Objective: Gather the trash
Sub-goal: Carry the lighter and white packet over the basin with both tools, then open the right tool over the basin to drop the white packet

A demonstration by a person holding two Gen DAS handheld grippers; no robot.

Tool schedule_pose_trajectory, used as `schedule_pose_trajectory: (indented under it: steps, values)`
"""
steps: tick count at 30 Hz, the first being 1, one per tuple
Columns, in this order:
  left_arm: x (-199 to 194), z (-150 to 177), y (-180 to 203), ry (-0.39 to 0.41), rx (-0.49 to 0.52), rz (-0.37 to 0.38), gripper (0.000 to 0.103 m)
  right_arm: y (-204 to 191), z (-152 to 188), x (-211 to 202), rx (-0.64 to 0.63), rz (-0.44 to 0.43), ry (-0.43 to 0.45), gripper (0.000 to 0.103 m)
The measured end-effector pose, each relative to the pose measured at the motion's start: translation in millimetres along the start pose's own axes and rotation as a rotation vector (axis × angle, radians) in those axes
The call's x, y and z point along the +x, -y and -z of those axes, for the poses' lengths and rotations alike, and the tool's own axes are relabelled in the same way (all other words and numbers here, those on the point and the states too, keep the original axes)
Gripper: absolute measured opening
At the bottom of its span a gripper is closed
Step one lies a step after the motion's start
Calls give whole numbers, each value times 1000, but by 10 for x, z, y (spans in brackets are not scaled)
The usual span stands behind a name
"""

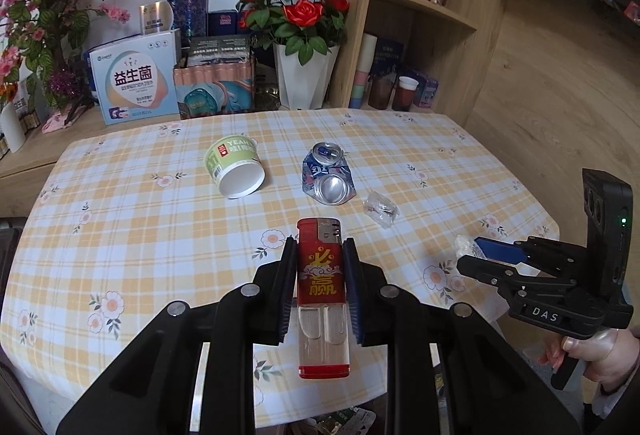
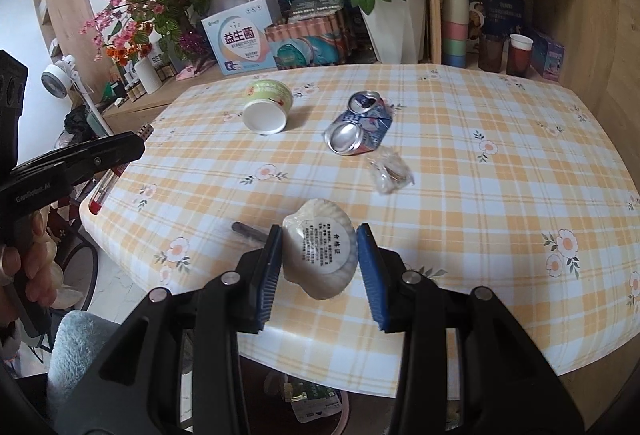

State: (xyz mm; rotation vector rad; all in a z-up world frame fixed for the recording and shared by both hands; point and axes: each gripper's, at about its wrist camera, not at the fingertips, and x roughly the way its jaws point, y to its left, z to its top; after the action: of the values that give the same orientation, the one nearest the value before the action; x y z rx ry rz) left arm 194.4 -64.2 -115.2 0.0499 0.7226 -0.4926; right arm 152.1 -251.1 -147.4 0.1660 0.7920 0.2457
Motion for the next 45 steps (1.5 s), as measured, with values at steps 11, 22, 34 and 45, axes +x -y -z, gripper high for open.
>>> schedule_pose_trajectory:
  steps: [11,22,34,45]
  values:
    - [-801,222,113,100,6,10,23,-420,185,-412,-80,-35,44,40]
    - [-1347,470,228,148,-16,43,23,-776,584,-705,-163,-79,9,40]
    - [-1466,682,205,142,-51,40,23,-959,847,-766,-213,-111,-64,41]
    - [-1440,823,235,104,-67,62,23,-962,774,-923,-214,-94,-9,78]
